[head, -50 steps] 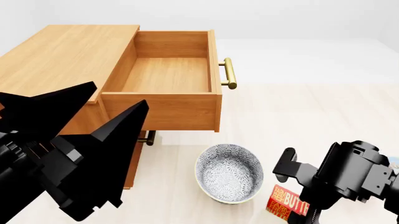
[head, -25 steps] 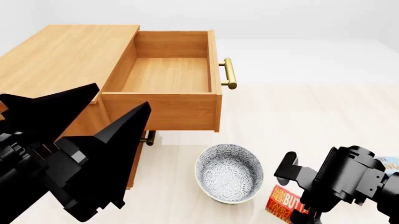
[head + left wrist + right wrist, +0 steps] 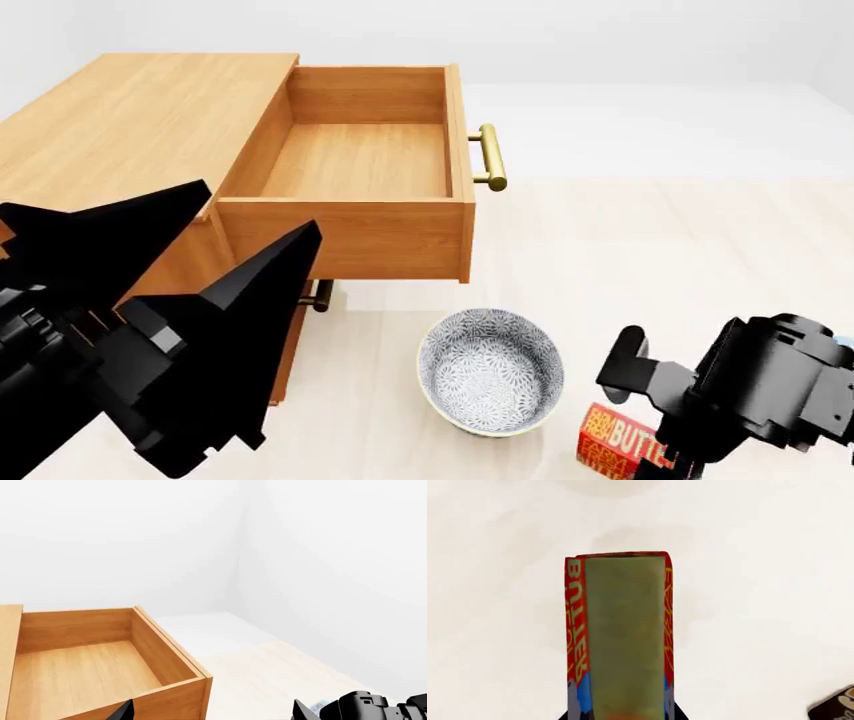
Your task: Put the butter at the back in the top drawer of the cabinet and close it.
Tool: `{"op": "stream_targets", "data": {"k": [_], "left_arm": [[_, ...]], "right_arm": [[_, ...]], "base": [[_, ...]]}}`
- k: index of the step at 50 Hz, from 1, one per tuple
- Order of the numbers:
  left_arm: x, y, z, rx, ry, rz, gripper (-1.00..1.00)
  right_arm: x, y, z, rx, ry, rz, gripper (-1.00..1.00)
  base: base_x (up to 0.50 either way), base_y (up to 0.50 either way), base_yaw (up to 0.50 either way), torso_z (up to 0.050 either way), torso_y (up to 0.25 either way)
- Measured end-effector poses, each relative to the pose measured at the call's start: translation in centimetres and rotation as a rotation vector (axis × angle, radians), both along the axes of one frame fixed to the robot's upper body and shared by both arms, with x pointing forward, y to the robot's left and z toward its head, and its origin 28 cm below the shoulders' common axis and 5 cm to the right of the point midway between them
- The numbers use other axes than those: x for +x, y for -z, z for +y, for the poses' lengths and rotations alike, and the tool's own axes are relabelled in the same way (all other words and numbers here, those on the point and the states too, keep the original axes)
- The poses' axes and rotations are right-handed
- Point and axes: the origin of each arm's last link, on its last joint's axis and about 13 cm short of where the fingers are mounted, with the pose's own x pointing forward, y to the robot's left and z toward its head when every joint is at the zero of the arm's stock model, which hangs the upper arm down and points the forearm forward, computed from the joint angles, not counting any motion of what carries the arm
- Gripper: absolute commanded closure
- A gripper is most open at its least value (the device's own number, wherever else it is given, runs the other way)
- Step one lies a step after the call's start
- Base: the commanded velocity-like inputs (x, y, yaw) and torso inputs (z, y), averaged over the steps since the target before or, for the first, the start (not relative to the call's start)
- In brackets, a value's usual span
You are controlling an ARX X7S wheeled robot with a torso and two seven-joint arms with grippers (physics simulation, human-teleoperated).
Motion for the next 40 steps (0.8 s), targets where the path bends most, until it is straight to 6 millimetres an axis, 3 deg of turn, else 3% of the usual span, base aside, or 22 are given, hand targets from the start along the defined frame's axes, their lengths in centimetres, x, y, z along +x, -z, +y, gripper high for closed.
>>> {"op": "stream_targets", "data": {"k": [21, 40], "left_arm": [[-0.1, -0.4, 0.4, 0.025, 0.075, -0.016, -1.0], [0.7, -1.0, 0.6, 0.13, 0.286, -0.026, -1.0]], "right_arm": [[-3.8, -5.5, -0.2, -0.051, -0.054, -0.063, 1.0], [-6.4, -10.8, 0.4, -0.035, -0.098, -0.154, 1.0]], "base": [[0.0, 0.0, 0.0, 0.0, 0.0], [0.0, 0.0, 0.0, 0.0, 0.0]]}}
